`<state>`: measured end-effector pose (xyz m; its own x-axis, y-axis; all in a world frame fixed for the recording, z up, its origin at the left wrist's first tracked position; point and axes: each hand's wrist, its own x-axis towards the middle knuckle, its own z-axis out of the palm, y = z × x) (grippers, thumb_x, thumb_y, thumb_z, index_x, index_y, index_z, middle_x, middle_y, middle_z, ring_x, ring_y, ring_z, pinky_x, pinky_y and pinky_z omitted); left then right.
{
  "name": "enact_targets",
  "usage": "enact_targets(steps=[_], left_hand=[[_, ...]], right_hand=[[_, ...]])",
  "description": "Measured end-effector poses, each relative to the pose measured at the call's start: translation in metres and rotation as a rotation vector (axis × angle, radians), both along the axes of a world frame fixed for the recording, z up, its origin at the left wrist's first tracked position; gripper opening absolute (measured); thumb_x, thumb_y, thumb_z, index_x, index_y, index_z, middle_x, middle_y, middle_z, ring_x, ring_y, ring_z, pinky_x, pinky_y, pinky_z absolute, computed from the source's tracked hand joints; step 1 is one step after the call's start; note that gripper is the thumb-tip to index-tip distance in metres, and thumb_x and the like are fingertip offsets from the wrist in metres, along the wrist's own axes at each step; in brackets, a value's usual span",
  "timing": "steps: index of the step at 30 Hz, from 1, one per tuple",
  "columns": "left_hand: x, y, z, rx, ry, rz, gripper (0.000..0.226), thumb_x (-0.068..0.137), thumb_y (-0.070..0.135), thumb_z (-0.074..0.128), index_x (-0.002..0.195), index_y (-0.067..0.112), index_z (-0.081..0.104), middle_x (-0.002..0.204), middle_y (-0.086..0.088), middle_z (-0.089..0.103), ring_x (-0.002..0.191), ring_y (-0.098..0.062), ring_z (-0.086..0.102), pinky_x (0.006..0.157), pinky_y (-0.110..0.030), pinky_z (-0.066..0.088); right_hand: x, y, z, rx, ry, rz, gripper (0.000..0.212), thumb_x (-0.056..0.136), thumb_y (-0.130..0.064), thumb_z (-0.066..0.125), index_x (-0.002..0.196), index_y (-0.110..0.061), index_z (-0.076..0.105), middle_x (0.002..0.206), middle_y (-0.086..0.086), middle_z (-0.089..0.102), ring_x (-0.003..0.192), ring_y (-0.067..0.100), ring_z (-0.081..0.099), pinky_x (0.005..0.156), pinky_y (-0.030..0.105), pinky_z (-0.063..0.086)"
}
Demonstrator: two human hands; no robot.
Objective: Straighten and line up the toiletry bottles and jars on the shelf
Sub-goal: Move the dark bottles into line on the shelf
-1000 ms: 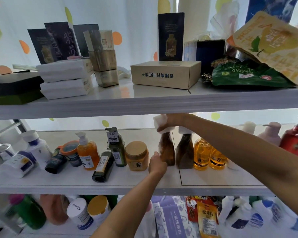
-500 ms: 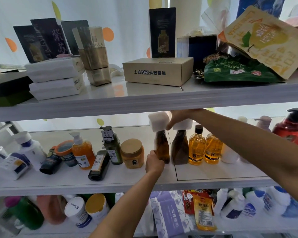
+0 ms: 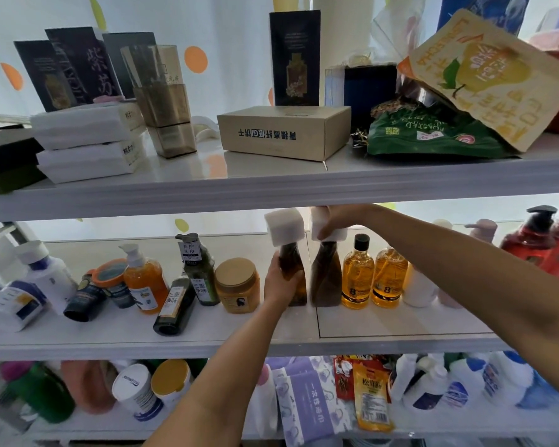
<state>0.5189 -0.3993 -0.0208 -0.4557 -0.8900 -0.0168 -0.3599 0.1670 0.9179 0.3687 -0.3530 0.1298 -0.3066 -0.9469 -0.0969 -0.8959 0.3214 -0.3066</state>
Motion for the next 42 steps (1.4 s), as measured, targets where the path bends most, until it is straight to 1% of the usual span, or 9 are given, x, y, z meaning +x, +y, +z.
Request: enact_targets(steps=[5, 11, 16, 20, 24, 31, 36, 39, 42], left_hand=[[0.002, -0.004, 0.007, 0.119, 0.071, -0.004, 0.044, 0.091, 0.018, 0.061, 0.131, 0.02, 0.042, 0.13, -0.008, 0.054, 0.121, -0.03, 0.051, 0.099, -0.051, 0.047], [0.004, -0.003, 0.006, 0.116, 0.088, -0.024, 0.045, 0.091, 0.019, 0.061, 0.132, 0.019, 0.042, 0.133, -0.008, 0.053, 0.124, -0.03, 0.049, 0.101, -0.049, 0.045], [0.003, 0.0, 0.01, 0.033, -0.011, -0.037, 0.054, 0.09, 0.019, 0.063, 0.137, 0.016, 0.037, 0.135, -0.008, 0.053, 0.126, -0.028, 0.05, 0.101, -0.043, 0.043], [0.008, 0.002, 0.014, -0.122, -0.079, -0.031, 0.066, 0.086, 0.021, 0.068, 0.142, 0.015, 0.033, 0.141, -0.006, 0.047, 0.132, -0.026, 0.044, 0.104, -0.039, 0.041], [0.02, -0.004, 0.018, -0.396, -0.218, -0.004, 0.068, 0.088, 0.033, 0.064, 0.144, 0.013, 0.032, 0.144, -0.005, 0.044, 0.133, -0.024, 0.043, 0.104, -0.036, 0.042], [0.062, -0.024, 0.018, -0.676, -0.456, -0.009, 0.07, 0.09, 0.044, 0.058, 0.145, 0.012, 0.031, 0.149, -0.006, 0.038, 0.137, -0.024, 0.036, 0.114, -0.037, 0.031], [0.108, -0.032, 0.002, -0.761, -0.451, -0.044, 0.058, 0.091, 0.036, 0.06, 0.14, 0.011, 0.041, 0.151, -0.005, 0.036, 0.139, -0.026, 0.033, 0.111, -0.037, 0.035], [0.137, -0.038, -0.01, -0.919, -0.43, -0.079, 0.04, 0.091, 0.03, 0.06, 0.126, 0.013, 0.053, 0.141, -0.007, 0.049, 0.125, -0.028, 0.05, 0.097, -0.039, 0.047], [0.159, -0.051, -0.012, -0.963, -0.386, 0.061, 0.026, 0.086, 0.028, 0.067, 0.104, 0.011, 0.06, 0.109, -0.009, 0.064, 0.097, -0.026, 0.062, 0.081, -0.035, 0.053]], right_hand=[[0.003, -0.006, -0.001, -0.012, -0.011, 0.043, 0.07, 0.074, -0.023, 0.078, 0.133, -0.01, 0.044, 0.133, 0.009, 0.049, 0.121, 0.027, 0.046, 0.098, 0.032, 0.038], [0.0, -0.005, 0.001, -0.008, 0.001, 0.046, 0.068, 0.073, -0.024, 0.079, 0.13, -0.009, 0.046, 0.13, 0.01, 0.052, 0.118, 0.029, 0.048, 0.09, 0.029, 0.037], [0.004, -0.003, 0.006, 0.059, 0.052, 0.023, 0.072, 0.075, -0.036, 0.076, 0.133, -0.009, 0.044, 0.132, 0.01, 0.052, 0.12, 0.028, 0.049, 0.098, 0.033, 0.04], [0.02, -0.006, 0.015, 0.027, 0.085, 0.02, 0.075, 0.077, -0.053, 0.068, 0.134, -0.012, 0.043, 0.131, 0.009, 0.053, 0.117, 0.026, 0.05, 0.096, 0.033, 0.039], [0.043, -0.008, 0.017, -0.072, 0.129, 0.056, 0.075, 0.073, -0.063, 0.066, 0.129, -0.017, 0.045, 0.119, 0.003, 0.057, 0.101, 0.021, 0.052, 0.085, 0.03, 0.039], [0.103, -0.035, 0.004, -0.214, 0.335, 0.414, 0.111, 0.065, -0.059, 0.074, 0.149, -0.016, 0.015, 0.152, 0.003, 0.029, 0.137, 0.025, 0.032, 0.112, 0.037, 0.031], [0.144, -0.057, -0.014, -0.113, 0.293, 0.468, 0.11, 0.074, -0.05, 0.072, 0.152, -0.012, 0.004, 0.16, 0.003, 0.007, 0.148, 0.019, 0.009, 0.121, 0.033, 0.012], [0.16, -0.073, -0.027, -0.092, 0.157, 0.4, 0.112, 0.074, -0.046, 0.074, 0.152, -0.01, 0.003, 0.16, 0.005, 0.005, 0.148, 0.021, 0.007, 0.121, 0.038, 0.014], [0.17, -0.085, -0.033, -0.064, 0.054, 0.31, 0.113, 0.074, -0.044, 0.075, 0.152, -0.01, 0.001, 0.16, 0.007, 0.005, 0.148, 0.024, 0.007, 0.12, 0.038, 0.014]])
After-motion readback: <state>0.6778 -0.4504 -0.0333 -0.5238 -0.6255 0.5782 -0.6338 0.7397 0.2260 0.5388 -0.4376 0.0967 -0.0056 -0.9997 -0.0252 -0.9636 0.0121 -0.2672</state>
